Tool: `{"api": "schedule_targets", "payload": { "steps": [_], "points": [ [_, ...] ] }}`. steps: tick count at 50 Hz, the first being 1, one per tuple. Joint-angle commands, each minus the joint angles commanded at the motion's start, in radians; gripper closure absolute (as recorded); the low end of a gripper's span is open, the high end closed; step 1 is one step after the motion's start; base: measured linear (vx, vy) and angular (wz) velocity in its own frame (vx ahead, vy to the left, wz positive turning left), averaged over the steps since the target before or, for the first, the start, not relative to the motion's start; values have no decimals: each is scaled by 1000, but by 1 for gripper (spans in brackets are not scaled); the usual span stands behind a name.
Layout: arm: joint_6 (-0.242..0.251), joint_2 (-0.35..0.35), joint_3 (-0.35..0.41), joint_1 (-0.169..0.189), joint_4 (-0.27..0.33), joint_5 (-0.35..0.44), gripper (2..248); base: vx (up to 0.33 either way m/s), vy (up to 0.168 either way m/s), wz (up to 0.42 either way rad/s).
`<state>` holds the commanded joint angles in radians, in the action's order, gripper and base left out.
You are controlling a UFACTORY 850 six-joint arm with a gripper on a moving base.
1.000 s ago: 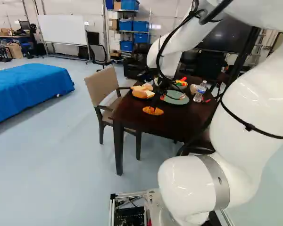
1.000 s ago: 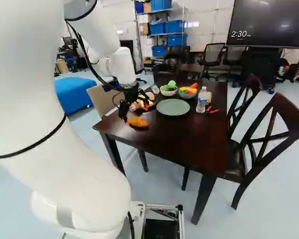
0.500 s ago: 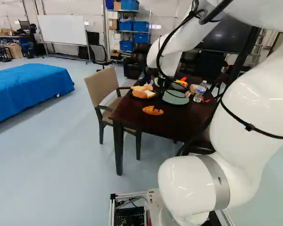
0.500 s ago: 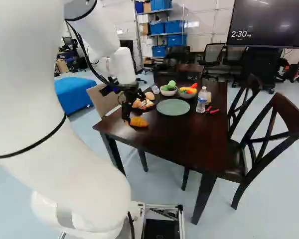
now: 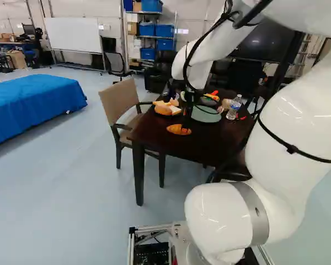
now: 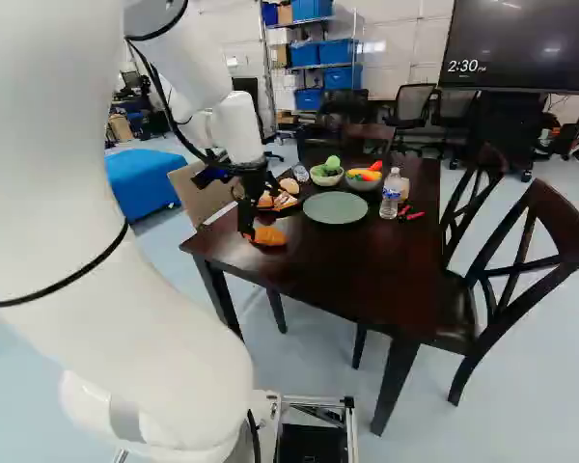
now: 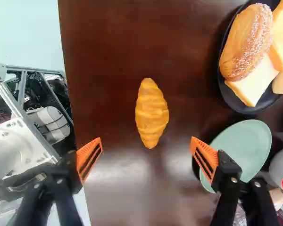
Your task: Move the croissant to the empty plate
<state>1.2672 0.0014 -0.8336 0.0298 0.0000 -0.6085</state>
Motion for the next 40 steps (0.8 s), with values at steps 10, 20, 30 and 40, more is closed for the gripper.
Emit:
{"api": "schedule_targets", "payload": {
  "steps": [10,20,30,40],
  "points": [
    [0,0,0,0,0,0,3,0,0,0],
    [0,0,0,0,0,0,3,0,0,0],
    [0,0,0,0,0,0,3,0,0,0],
    [0,0,0,0,0,0,3,0,0,0]
  ]
}}
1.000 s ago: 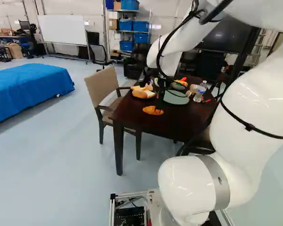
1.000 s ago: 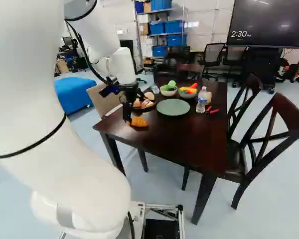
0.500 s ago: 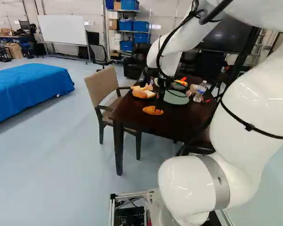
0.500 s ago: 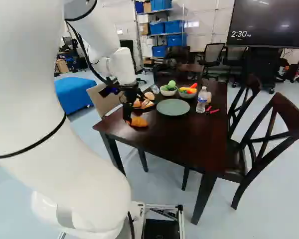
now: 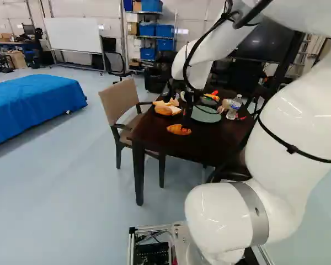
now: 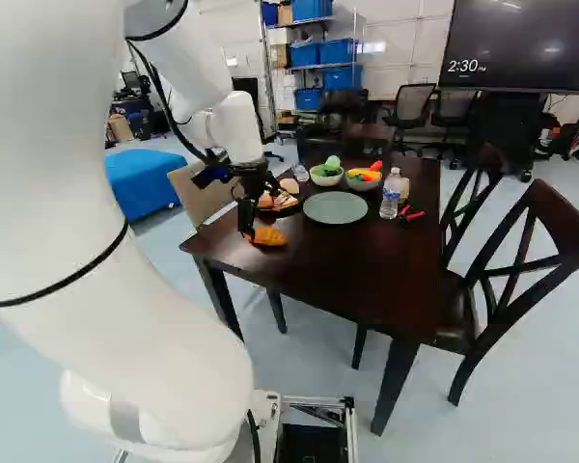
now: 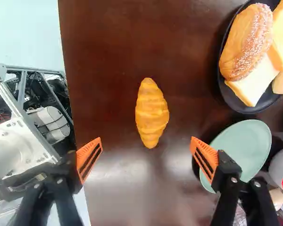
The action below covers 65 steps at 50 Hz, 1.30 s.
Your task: Move the croissant to the empty plate
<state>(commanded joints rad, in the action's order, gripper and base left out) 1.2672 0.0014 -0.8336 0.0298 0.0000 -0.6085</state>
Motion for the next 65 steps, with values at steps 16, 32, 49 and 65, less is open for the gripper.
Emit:
{"api": "schedule_targets", "payload": {
  "steps": [16,32,49,65],
  "points": [
    [0,-3,-3,-4,0,0,3,0,0,0],
    [0,-14,-14,-14,0,0,3,0,0,0],
    [0,-29,-30,-20,0,0,3,0,0,0],
    [0,-68,-50,-26,0,0,3,0,0,0]
  ]
}}
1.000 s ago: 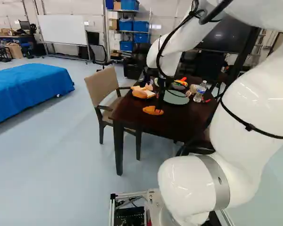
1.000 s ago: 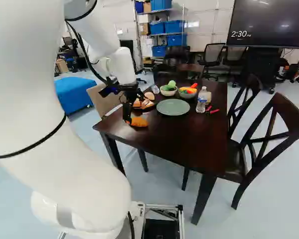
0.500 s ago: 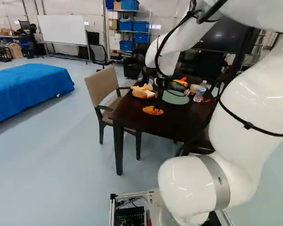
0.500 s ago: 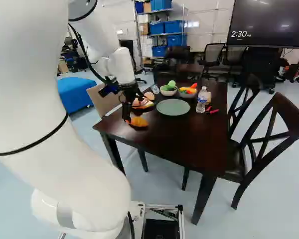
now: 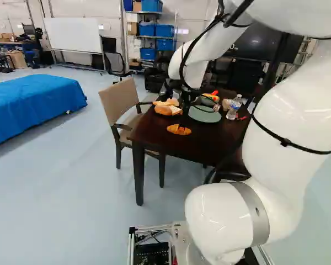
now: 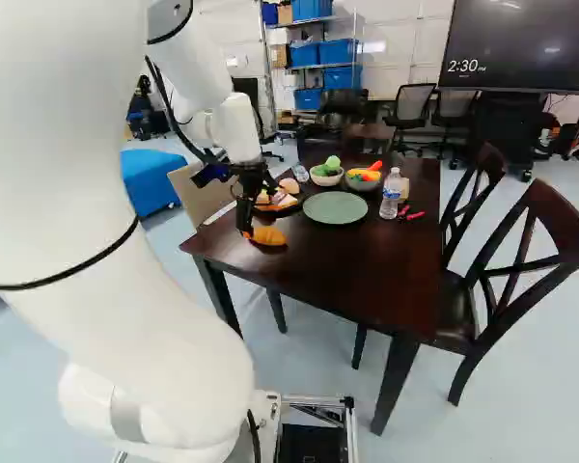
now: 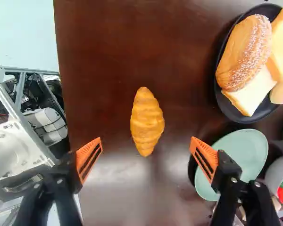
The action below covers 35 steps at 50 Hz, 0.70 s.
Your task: Move the croissant to the empty plate
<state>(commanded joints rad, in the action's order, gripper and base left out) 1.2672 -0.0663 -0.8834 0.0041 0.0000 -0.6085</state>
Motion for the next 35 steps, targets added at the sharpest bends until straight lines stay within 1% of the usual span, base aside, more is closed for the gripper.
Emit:
{"api": "schedule_targets", "payload": {
  "steps": [18,35],
  "points": [
    [0,-73,-21,-5,0,0,3,0,0,0],
    [0,-74,-22,-7,0,0,3,0,0,0]
  ]
}}
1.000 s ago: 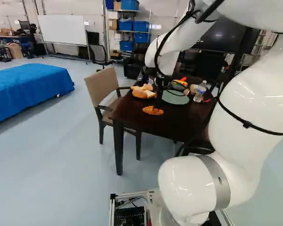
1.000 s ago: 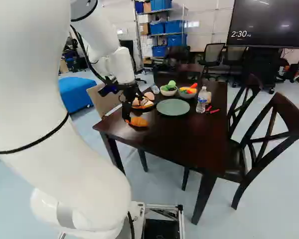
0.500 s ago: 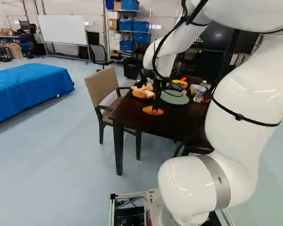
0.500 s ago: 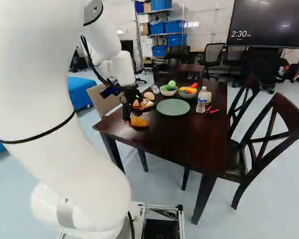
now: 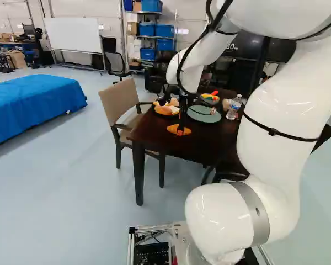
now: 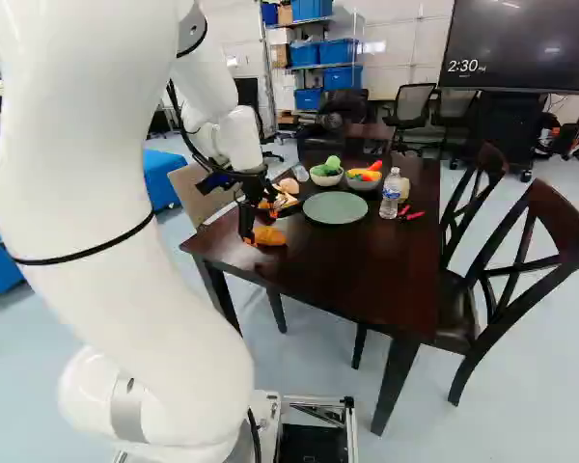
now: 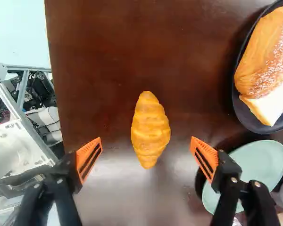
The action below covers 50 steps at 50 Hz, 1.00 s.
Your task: Move the croissant to the empty plate
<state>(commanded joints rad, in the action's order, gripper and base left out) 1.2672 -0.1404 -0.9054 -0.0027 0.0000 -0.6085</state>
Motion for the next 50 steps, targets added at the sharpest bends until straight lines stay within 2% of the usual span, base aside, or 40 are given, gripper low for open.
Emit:
{"api": "schedule_targets", "payload": {
  "steps": [16,17,21,22,26,27,32,33,37,38,42,43,47,48,50],
  "points": [
    [0,0,0,0,0,0,3,0,0,0],
    [0,0,0,0,0,0,12,0,0,0],
    [0,0,0,0,0,0,12,0,0,0],
    [0,0,0,0,0,0,26,0,0,0],
    [0,0,0,0,0,0,26,0,0,0],
    [0,0,0,0,0,0,37,0,0,0],
    [0,0,0,0,0,0,37,0,0,0],
    [0,0,0,0,0,0,49,0,0,0],
    [0,0,0,0,0,0,49,0,0,0],
    [0,0,0,0,0,0,62,0,0,0],
    [0,0,0,0,0,0,62,0,0,0],
    [0,0,0,0,0,0,74,0,0,0],
    [0,0,0,0,0,0,74,0,0,0],
    [0,0,0,0,0,0,86,0,0,0],
    [0,0,0,0,0,0,86,0,0,0]
  ]
}}
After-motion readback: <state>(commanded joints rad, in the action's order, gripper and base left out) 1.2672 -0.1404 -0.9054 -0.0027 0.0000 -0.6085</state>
